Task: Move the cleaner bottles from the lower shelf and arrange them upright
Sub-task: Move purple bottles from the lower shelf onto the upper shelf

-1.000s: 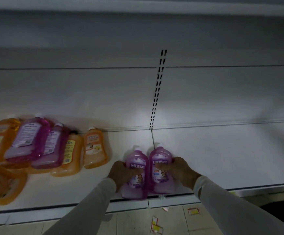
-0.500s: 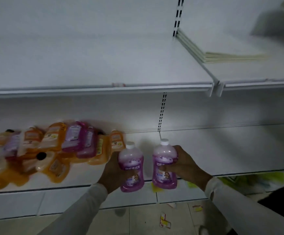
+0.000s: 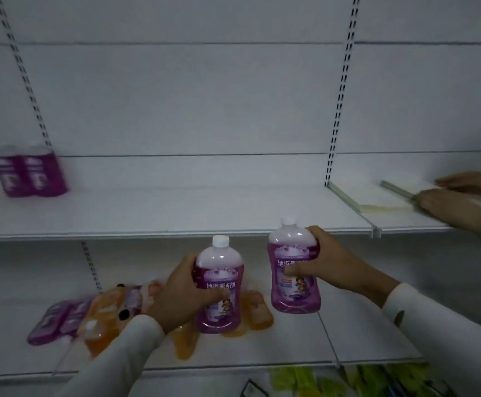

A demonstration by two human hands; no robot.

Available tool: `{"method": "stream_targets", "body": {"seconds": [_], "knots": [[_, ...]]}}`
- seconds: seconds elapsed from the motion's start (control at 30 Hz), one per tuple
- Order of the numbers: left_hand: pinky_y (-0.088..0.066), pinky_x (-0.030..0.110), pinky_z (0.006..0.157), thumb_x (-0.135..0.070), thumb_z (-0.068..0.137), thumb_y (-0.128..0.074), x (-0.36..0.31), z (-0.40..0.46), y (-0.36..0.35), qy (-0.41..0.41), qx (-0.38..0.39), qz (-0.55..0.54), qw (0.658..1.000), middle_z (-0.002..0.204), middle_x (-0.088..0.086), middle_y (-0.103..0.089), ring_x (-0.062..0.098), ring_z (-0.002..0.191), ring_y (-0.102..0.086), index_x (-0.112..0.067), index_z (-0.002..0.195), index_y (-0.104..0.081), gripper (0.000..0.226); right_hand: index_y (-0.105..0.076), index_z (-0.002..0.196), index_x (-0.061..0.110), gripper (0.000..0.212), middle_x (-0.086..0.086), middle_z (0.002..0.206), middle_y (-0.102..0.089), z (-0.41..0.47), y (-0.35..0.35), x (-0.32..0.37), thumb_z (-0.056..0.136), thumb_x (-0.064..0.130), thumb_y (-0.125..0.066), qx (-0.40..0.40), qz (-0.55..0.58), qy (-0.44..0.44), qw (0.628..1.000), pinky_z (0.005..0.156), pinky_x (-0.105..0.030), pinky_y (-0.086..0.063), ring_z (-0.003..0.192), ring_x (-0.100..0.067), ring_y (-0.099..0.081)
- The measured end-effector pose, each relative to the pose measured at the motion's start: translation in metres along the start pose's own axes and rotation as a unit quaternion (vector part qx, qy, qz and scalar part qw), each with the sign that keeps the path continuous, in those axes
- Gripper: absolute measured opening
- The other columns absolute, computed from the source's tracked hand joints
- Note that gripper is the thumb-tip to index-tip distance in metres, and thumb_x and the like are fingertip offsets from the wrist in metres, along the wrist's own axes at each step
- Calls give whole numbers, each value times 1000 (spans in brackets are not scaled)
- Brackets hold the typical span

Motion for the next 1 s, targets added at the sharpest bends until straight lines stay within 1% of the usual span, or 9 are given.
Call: {"method": "stream_targets", "body": {"seconds": [0.1,0.2,0.3,0.4,0.5,0.67,0.77,0.87,1.0], "knots": [[-58,28,71,-3,57,-89,-33,-6,45,-25,-41,-12,999,101,5,-72,17,89,-71,-18,111,-56,65,-53,112,26,64,4,101,-70,17,-12,65,61,25,-91,10,-6,52,999,69,-26,-59,85,-9,-71],[-56,21,66,5,63,-84,-56,-13,84,-40,-80,-7,996,101,7,-70,10,85,-71,-15,113,-54,62,-53,111,24,62,2,101,-70,40,-29,115,61,23,-91,34,-5,102,994,69,-26,-59,85,-8,-71],[-58,28,73,0,61,-87,-64,-22,126,-41,-141,8,989,103,4,-70,10,88,-70,-20,114,-54,66,-53,110,25,63,3,102,-70,65,-54,146,61,22,-91,71,-1,132,989,72,-30,-60,86,-11,-71],[-59,32,76,-4,59,-88,-67,-37,165,-30,-199,21,979,104,4,-71,13,90,-70,-21,115,-53,68,-53,109,26,61,4,102,-69,87,-81,171,61,21,-91,100,13,161,982,69,-26,-59,85,-11,-71],[-58,28,75,-11,58,-89,-69,-55,198,-14,-253,36,967,104,2,-71,11,89,-70,-24,114,-54,67,-54,109,24,62,2,101,-70,104,-112,191,60,20,-91,142,29,184,972,67,-25,-58,83,-9,-71],[-57,24,72,-8,58,-89,-66,-91,248,9,-344,57,937,99,3,-72,9,84,-70,-21,109,-56,62,-57,109,21,62,1,96,-72,128,-174,226,57,16,-92,204,55,222,952,65,-24,-57,80,-10,-72],[-58,27,72,-9,58,-90,-61,-113,279,30,-372,61,926,100,4,-72,11,85,-71,-21,110,-55,63,-57,108,20,61,1,95,-73,135,-218,248,58,15,-92,244,60,230,940,66,-23,-57,80,-10,-72],[-57,23,69,-11,60,-89,-59,-130,313,30,-397,61,915,102,2,-70,9,87,-70,-24,112,-53,65,-56,110,20,62,2,98,-72,138,-262,278,60,14,-91,277,64,249,926,66,-22,-57,82,-9,-72],[-58,23,69,-12,64,-87,-49,-146,359,29,-415,59,907,104,-5,-67,8,89,-68,-30,110,-51,61,-55,111,22,63,1,101,-71,145,-318,309,60,17,-91,291,50,263,919,69,-26,-59,86,-10,-72]]}}
Point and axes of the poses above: each hand's wrist, its own z-axis towards the middle knuckle, its own y-axis out of the back of the hand, x = y × z, the point moved 9 cm from there along z, towards the middle knuckle
